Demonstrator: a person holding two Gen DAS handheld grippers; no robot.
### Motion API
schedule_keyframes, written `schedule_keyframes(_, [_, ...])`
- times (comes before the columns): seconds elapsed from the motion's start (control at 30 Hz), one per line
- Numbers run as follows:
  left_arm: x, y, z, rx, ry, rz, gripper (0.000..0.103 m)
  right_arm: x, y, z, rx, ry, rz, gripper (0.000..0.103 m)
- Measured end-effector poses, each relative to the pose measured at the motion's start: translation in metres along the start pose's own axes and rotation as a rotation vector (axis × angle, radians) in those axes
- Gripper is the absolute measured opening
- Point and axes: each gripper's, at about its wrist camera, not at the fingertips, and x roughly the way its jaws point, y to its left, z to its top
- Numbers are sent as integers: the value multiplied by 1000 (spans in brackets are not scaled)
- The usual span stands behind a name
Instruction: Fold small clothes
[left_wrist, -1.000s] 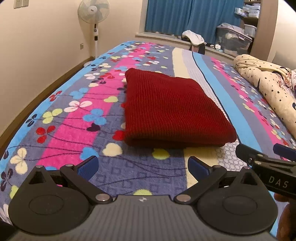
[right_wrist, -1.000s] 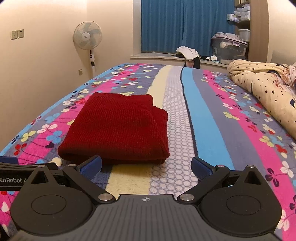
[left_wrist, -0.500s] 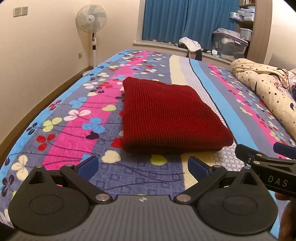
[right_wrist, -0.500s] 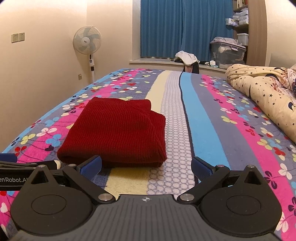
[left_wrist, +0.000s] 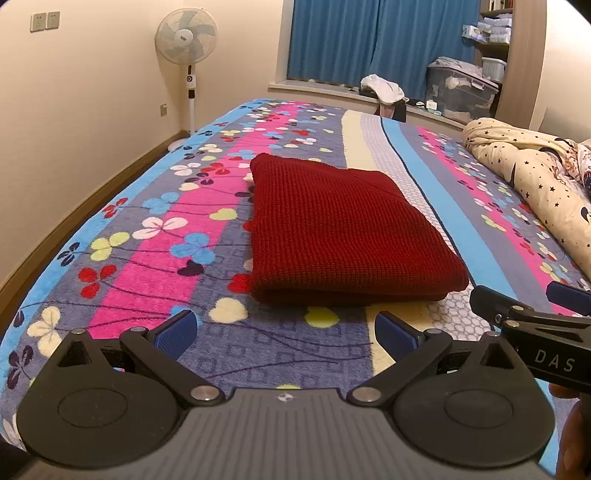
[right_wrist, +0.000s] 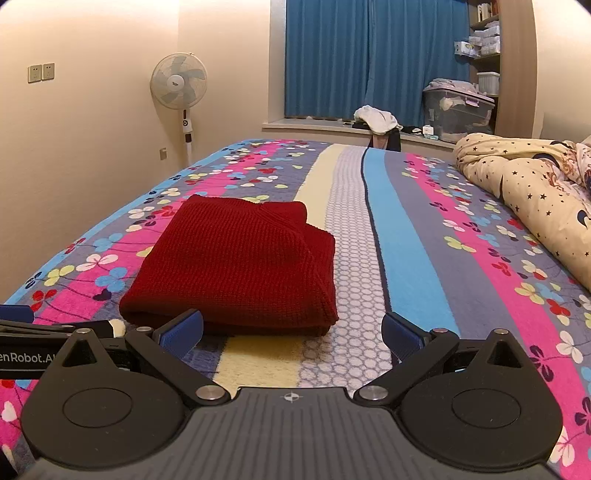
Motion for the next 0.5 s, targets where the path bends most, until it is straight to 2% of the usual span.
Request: schedule_keyframes(0.5, [-1,2,0,-1,-2,0,102,0,0,0,1,1,1,102])
